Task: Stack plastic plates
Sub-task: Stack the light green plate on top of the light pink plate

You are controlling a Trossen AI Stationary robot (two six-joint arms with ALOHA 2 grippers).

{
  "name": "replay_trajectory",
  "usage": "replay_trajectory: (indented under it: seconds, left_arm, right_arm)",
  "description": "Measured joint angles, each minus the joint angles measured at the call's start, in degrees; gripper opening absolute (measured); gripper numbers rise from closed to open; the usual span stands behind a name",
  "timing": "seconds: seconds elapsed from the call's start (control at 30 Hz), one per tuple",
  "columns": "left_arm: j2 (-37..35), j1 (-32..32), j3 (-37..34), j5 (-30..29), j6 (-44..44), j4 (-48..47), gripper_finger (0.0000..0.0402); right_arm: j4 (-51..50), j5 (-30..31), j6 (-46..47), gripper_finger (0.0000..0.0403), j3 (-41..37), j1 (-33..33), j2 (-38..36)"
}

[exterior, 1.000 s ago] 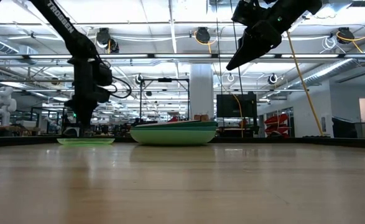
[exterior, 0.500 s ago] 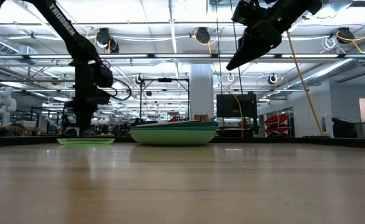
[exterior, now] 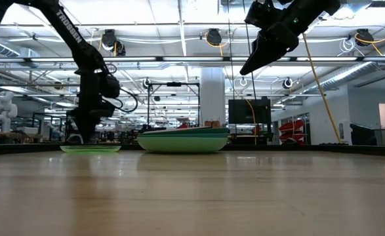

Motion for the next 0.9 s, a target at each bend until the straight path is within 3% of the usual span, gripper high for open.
replay_trajectory:
  seconds: [0.13, 0.3, 0.43, 0.6, 0.9]
  left_arm:
    - [0.0, -0.07, 0.02, -1.26, 0.17, 0.01, 0.0055]
    - [0.0, 0.04, 0.02, -1.44, 0.33, 0.08, 0.0008]
    - [0.0, 0.47, 0.02, -1.63, -0.43, 0.15, 0.001]
    - [0.0, 1.23, 0.02, 0.11, -1.31, 0.01, 0.0042]
    - [0.01, 1.38, 0.04, 0.58, -1.48, 0.05, 0.0142]
  right_arm:
    - [0.0, 0.0, 0.0, 0.01, 0.0, 0.0, 0.0]
    - [0.0, 0.0, 0.0, 0.01, 0.0, 0.0, 0.0]
    - [0.0, 0.0, 0.0, 0.01, 0.0, 0.02, 0.0]
    - [0.02, 0.0, 0.0, 0.01, 0.0, 0.02, 0.0]
    - [0.0, 0.0, 0.0, 0.01, 0.0, 0.02, 0.0]
